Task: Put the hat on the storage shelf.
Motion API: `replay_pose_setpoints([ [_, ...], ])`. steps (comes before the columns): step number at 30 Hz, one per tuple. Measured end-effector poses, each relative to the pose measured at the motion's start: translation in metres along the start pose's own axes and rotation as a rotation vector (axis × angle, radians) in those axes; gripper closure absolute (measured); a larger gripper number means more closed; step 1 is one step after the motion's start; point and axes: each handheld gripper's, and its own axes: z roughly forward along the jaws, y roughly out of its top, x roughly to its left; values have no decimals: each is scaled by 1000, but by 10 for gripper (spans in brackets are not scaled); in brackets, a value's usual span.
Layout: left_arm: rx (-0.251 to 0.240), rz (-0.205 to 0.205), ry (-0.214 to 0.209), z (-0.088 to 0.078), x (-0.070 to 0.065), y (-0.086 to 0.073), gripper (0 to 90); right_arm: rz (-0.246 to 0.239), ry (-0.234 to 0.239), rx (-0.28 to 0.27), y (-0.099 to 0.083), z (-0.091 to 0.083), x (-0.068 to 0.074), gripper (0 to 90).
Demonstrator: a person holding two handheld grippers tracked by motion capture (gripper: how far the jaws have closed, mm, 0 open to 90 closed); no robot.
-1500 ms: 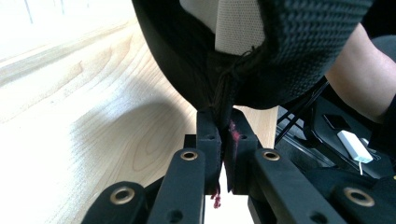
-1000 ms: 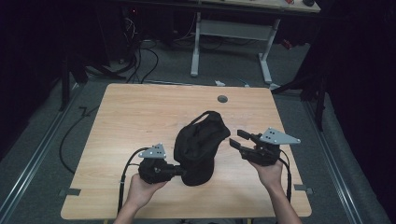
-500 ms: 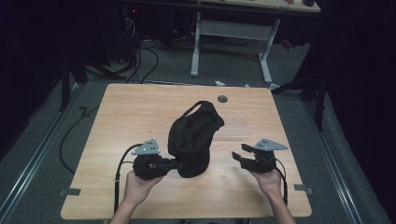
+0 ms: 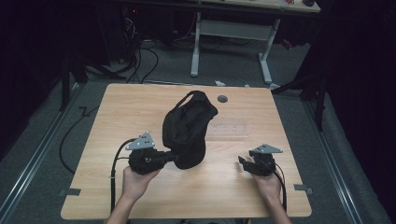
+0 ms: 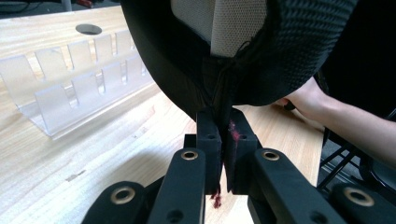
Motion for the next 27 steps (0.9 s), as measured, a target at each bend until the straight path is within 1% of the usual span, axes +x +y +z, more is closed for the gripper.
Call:
replay_pose_setpoints([
  [2,-4,5,4,0,0,2,861,-2,-13,8,-4,4,1,433],
  [7,-20,5,17,2,1,6,861,1,-18,11,-4,4,1,411],
  [10,-43,2,32,4,3,10,861,2,-19,11,-4,4,1,406],
  [13,-68,11,41,5,3,14,860,-2,-16,12,-4,4,1,391],
  [14,-68,11,41,5,3,14,860,-2,-16,12,-4,4,1,391],
  [15,-93,18,44,5,2,18,861,-2,-17,13,-4,4,0,386],
  [16,-93,18,44,5,2,18,861,-2,-18,13,-4,4,0,384],
  [17,-114,17,41,4,2,21,860,-1,-17,12,-4,4,0,383],
  [18,-123,13,41,4,2,22,861,1,-17,12,-4,4,0,383],
  [27,-152,26,56,4,4,32,861,8,-15,14,-4,4,0,380],
])
